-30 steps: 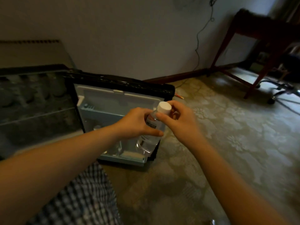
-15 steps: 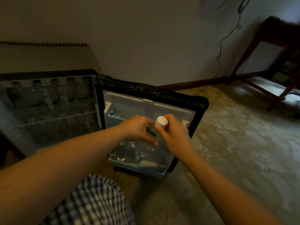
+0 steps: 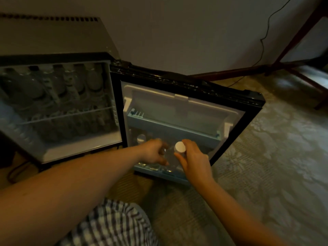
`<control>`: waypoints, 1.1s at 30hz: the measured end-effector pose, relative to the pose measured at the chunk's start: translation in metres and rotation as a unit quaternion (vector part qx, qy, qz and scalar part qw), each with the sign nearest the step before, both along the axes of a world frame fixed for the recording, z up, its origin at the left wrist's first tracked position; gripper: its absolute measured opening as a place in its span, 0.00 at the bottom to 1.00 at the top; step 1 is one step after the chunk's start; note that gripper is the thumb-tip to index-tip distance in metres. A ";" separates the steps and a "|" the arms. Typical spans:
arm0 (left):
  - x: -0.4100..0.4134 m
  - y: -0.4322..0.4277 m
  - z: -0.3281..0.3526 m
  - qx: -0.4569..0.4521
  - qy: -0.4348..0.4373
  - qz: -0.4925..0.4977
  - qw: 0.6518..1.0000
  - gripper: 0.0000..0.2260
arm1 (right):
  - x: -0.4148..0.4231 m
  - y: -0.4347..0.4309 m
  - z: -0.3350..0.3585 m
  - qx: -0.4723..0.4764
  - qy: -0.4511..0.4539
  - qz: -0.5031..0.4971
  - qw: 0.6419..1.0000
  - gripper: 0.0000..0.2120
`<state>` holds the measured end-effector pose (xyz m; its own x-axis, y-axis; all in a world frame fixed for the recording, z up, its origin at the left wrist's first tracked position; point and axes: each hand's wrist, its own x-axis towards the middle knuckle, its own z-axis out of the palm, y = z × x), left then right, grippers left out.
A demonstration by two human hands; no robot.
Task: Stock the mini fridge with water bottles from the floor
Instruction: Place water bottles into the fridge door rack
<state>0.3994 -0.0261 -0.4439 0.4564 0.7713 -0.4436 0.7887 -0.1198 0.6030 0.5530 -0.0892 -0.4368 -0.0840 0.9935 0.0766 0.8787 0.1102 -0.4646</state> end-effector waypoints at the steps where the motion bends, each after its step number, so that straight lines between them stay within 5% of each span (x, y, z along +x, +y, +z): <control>1: -0.002 0.000 -0.003 -0.013 -0.006 -0.001 1.000 0.26 | -0.001 0.002 -0.004 -0.006 -0.003 0.001 1.000 0.19; 9: -0.008 0.003 -0.021 -0.085 0.048 -0.039 0.994 0.31 | -0.003 0.022 -0.032 -0.074 -0.096 0.043 0.992 0.22; 20: -0.012 0.013 -0.032 -0.085 0.124 -0.057 0.987 0.38 | -0.005 0.049 -0.035 -0.106 -0.108 0.067 0.986 0.20; 33: -0.003 0.008 -0.039 -0.108 0.102 -0.059 0.987 0.38 | 0.009 0.045 -0.045 -0.121 -0.091 0.073 0.986 0.23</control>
